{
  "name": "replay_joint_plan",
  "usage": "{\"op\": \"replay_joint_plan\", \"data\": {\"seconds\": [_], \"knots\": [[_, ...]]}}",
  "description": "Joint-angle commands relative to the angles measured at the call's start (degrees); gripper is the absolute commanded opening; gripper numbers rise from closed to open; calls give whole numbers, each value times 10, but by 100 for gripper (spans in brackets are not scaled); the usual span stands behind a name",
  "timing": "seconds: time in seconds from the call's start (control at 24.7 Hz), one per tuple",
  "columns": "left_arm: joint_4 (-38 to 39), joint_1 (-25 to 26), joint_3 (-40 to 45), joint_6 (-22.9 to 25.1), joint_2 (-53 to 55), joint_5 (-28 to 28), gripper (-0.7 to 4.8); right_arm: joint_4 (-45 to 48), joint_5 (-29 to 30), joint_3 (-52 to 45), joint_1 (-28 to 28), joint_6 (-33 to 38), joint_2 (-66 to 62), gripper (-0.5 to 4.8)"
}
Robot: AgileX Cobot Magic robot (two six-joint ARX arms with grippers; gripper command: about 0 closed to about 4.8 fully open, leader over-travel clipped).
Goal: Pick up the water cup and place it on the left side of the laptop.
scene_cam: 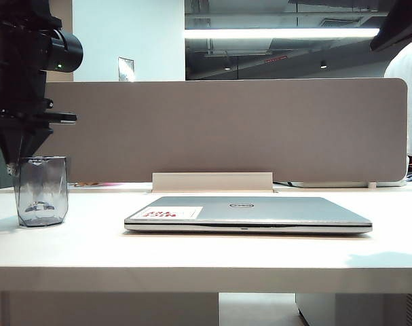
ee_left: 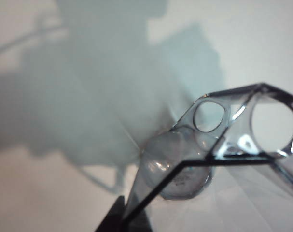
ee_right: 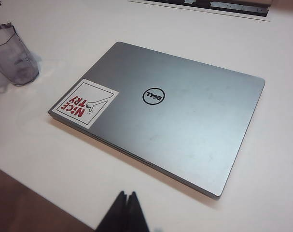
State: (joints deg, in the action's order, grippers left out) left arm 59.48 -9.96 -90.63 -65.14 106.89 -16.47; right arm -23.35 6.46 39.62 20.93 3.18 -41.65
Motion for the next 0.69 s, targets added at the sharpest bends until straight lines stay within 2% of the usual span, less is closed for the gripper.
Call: {"op": "replay_joint_plan", "data": {"seconds": [0.04, 0.28, 0.32, 0.61, 0.65, 0.69], "knots": [[3, 0, -1, 2, -3, 2, -4, 10, -1, 1, 1, -1, 1, -6], [2, 0, -1, 2, -3, 11, 3, 10, -1, 1, 1, -2, 1, -6], [2, 0, -1, 2, -3, 12, 34, 10, -1, 1, 1, -2, 1, -6], [0, 0, -1, 2, -3, 12, 43, 10, -1, 1, 1, -2, 1, -6], [0, 0, -2, 2, -4, 13, 97, 10, -1, 1, 1, -2, 1, -6], [3, 0, -4, 3, -4, 13, 126, 10, -1, 1, 1, -2, 1, -6]]}}
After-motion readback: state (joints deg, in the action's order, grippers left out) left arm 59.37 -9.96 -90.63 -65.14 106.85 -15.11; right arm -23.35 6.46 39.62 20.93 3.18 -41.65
